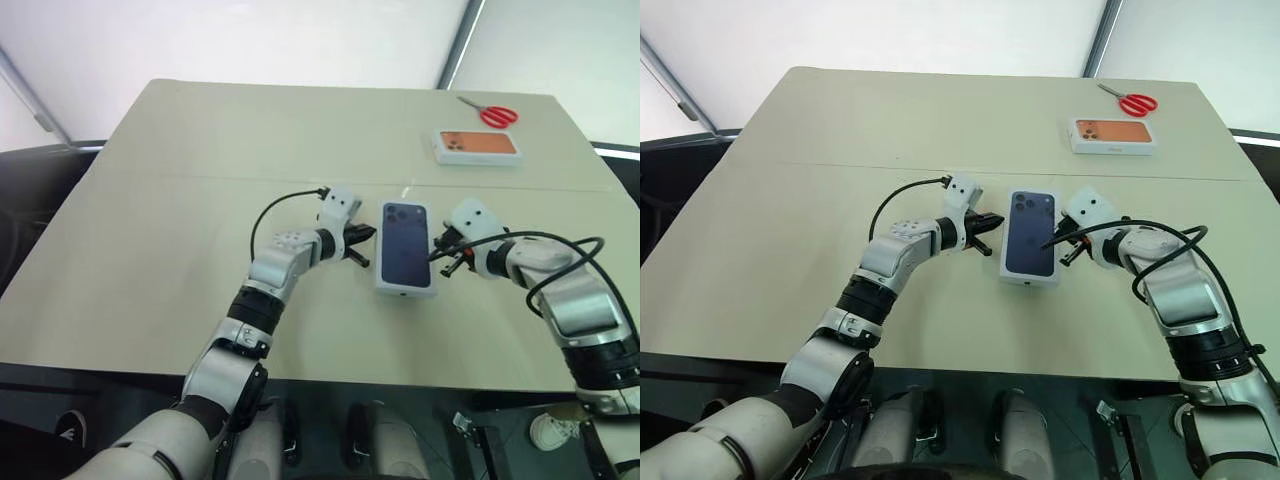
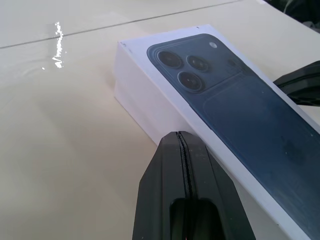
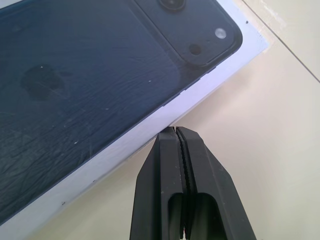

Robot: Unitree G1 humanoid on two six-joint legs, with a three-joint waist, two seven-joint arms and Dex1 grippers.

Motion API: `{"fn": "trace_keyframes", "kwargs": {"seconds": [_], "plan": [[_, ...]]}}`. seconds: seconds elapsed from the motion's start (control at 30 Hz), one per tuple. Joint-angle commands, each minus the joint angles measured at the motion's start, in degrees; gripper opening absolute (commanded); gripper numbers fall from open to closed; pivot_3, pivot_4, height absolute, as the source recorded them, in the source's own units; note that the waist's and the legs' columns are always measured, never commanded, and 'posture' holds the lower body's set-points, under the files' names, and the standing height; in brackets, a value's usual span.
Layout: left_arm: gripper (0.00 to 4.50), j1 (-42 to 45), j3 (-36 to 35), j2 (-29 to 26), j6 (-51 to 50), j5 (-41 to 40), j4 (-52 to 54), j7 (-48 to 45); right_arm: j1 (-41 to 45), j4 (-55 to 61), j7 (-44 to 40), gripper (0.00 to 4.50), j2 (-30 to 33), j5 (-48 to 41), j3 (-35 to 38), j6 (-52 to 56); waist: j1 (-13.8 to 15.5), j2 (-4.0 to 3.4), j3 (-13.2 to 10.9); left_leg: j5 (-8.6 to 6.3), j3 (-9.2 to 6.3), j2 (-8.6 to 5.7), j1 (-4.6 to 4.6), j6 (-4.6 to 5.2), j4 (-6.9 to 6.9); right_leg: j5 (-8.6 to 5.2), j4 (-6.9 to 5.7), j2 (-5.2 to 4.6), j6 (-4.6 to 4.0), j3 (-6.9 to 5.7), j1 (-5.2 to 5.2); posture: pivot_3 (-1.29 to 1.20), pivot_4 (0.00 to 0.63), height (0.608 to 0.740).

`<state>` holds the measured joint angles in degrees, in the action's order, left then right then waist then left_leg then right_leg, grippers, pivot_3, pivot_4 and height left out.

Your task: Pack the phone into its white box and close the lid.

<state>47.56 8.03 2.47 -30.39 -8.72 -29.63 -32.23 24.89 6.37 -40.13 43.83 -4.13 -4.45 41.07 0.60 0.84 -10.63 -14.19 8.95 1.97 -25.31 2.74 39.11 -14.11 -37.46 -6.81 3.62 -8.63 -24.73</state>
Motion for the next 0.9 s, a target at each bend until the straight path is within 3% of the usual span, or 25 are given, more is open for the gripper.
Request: {"fn": "trace_keyframes", "kwargs": {"seconds": [0.03, 0.3, 0.53, 0.7, 0.9], "plan": [[0.00, 0.4, 0.9, 1.0, 1.5, 0.0, 0.9, -0.6, 0.7, 1.0, -0.1, 0.04, -0.4, 0.6, -0.7, -1.9, 0.0, 0.00, 0.0, 0.00, 0.00, 0.00, 0.00, 0.00, 0.00, 0.00, 0.00, 0.00, 0.00, 0.00, 0.00, 0.00, 0.150, 0.738], [0.00, -0.5, 0.7, 0.2, 2.1, 0.7, 0.9, -0.2, 0.2, 0.2, -0.8, 0.04, -0.1, 2.5, -2.3, -3.5, 0.0, 0.00, 0.0, 0.00, 0.00, 0.00, 0.00, 0.00, 0.00, 0.00, 0.00, 0.01, 0.00, 0.00, 0.00, 0.00, 0.150, 0.738], [0.00, 3.0, -4.4, -1.0, 1.7, -2.0, -0.2, 1.1, 5.3, -5.3, 3.4, 0.04, -1.3, 2.9, 2.7, -6.5, -0.2, 0.00, 0.0, 0.00, 0.00, 0.01, 0.00, -0.01, 0.00, 0.00, -0.01, 0.00, 0.00, 0.00, -0.01, 0.00, 0.150, 0.738], [0.00, 9.1, -5.0, 2.5, 7.9, -1.1, -9.7, 2.3, 11.2, -10.0, 7.4, 0.04, -6.4, 2.7, 3.5, -9.2, 0.2, 0.00, 0.0, 0.01, 0.03, -0.01, -0.01, -0.01, 0.01, 0.00, -0.01, 0.02, 0.00, 0.00, -0.01, 0.00, 0.150, 0.738], [0.00, 12.4, -2.2, 4.5, 14.9, 3.6, -21.1, 3.4, 10.1, -13.5, 7.6, 0.04, -8.3, 5.6, -0.3, -12.4, -0.2, 0.00, 0.0, -0.03, 0.07, -0.09, -0.03, 0.07, 0.01, 0.03, 0.07, 0.00, 0.15, -0.02, 0.03, 0.00, 0.150, 0.738]]}}
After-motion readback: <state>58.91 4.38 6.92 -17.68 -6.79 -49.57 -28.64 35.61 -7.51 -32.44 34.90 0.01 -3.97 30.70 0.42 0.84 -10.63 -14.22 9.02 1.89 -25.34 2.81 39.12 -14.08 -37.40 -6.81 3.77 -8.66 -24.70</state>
